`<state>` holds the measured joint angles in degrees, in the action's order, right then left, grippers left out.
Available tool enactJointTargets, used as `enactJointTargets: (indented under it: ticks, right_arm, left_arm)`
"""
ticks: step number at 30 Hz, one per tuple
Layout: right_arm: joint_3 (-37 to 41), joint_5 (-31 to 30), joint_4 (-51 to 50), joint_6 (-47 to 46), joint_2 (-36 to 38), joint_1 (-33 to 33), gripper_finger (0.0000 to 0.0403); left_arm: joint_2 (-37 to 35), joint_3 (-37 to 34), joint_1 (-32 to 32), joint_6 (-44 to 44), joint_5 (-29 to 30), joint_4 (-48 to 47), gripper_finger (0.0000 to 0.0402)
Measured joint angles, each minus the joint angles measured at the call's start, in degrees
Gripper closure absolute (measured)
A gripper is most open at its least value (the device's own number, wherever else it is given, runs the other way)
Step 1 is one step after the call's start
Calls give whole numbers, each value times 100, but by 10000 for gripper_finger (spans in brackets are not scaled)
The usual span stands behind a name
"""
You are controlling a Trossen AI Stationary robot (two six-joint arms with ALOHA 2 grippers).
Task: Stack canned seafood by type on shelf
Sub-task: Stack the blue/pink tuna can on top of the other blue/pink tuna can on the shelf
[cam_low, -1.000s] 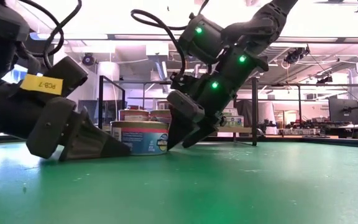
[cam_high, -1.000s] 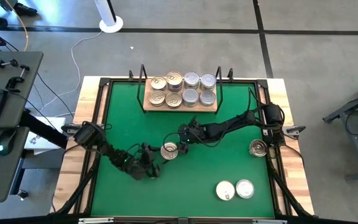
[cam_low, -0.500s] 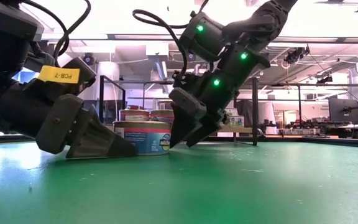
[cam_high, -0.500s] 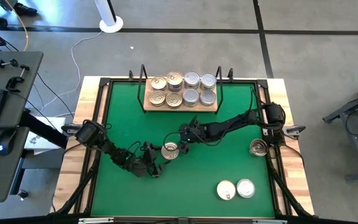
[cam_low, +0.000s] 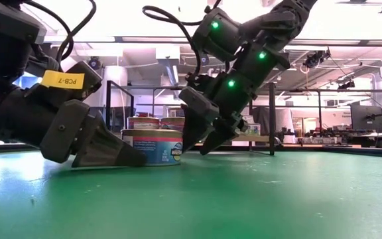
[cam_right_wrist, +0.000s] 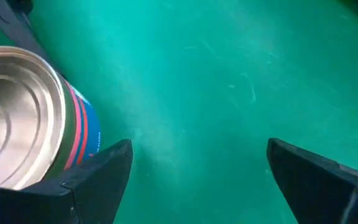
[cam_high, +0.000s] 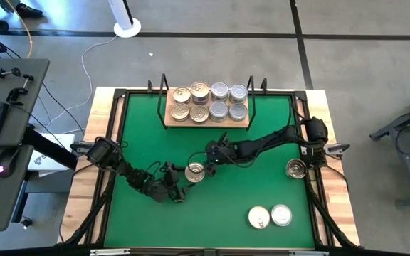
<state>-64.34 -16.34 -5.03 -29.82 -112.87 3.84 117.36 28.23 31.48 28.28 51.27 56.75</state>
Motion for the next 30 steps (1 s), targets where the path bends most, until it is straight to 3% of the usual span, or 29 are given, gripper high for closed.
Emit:
enactJointTargets:
  ticks: [6,12,30]
  right_arm:
    - [-2,-2,85,7,2,-4,36]
    - [-2,9,172,19,4,-4,36]
    - [-9,33,198,-122,-44,-7,37]
  left_arm:
    - [-2,11,-127,107,-132,60,27]
    - [-41,33,-518,87,-869,123,27]
    - [7,278,-865,-794,-1328,429,13]
